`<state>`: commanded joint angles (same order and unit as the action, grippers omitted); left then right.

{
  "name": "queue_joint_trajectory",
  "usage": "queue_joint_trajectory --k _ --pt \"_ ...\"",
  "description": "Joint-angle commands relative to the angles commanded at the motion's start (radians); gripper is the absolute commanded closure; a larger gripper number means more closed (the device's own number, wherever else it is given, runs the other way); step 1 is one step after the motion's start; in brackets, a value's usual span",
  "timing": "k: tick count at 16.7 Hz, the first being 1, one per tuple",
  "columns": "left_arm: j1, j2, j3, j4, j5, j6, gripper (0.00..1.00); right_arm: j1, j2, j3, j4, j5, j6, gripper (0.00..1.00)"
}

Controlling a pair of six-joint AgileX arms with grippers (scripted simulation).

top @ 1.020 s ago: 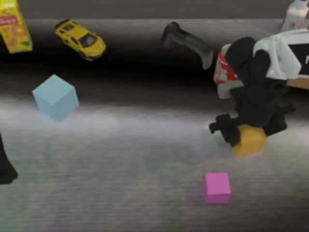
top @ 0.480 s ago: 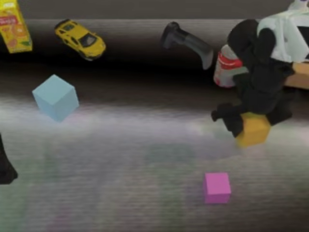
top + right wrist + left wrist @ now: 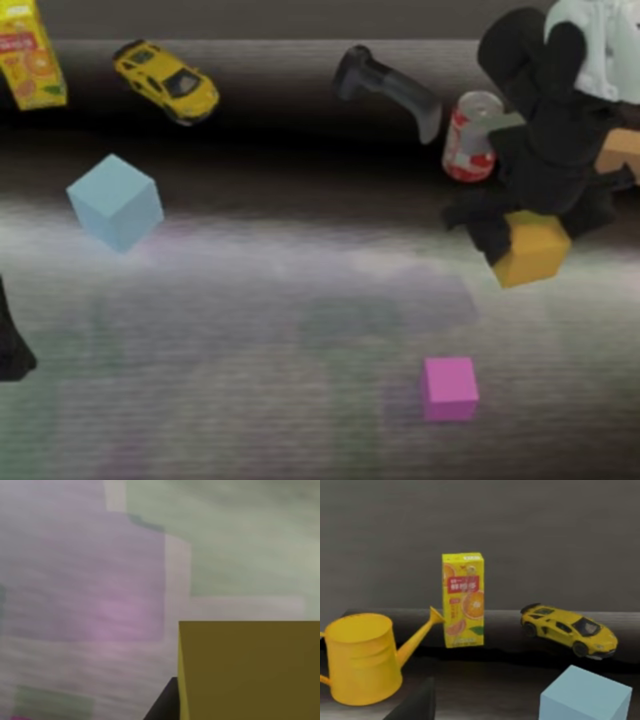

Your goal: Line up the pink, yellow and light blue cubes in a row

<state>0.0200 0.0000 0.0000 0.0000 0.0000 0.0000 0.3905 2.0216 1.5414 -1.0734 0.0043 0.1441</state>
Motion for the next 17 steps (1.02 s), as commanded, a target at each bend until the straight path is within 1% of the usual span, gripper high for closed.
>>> queue_joint_trajectory --k 2,4,6,10,12,15,17 --pt "0.000 0.000 0.000 0.000 0.000 0.000 0.00 0.029 0.000 0.004 -0.005 0.001 0.034 1.00" --pt "0.000 0.000 0.000 0.000 0.000 0.000 0.00 0.084 -0.001 0.008 -0.016 0.003 0.111 1.00" --pt "0.000 0.000 0.000 0.000 0.000 0.000 0.00 0.158 -0.008 0.007 -0.028 0.005 0.229 1.00" --pt "0.000 0.000 0.000 0.000 0.000 0.000 0.00 0.328 -0.031 -0.004 -0.053 0.008 0.523 1.00" --pt "0.000 0.000 0.000 0.000 0.000 0.000 0.00 0.403 -0.048 -0.010 -0.059 0.009 0.635 1.00" --pt "0.000 0.000 0.000 0.000 0.000 0.000 0.00 0.471 -0.072 -0.018 -0.060 0.012 0.724 1.00" --pt "0.000 0.000 0.000 0.000 0.000 0.000 0.00 0.479 -0.075 -0.019 -0.059 0.012 0.733 1.00"
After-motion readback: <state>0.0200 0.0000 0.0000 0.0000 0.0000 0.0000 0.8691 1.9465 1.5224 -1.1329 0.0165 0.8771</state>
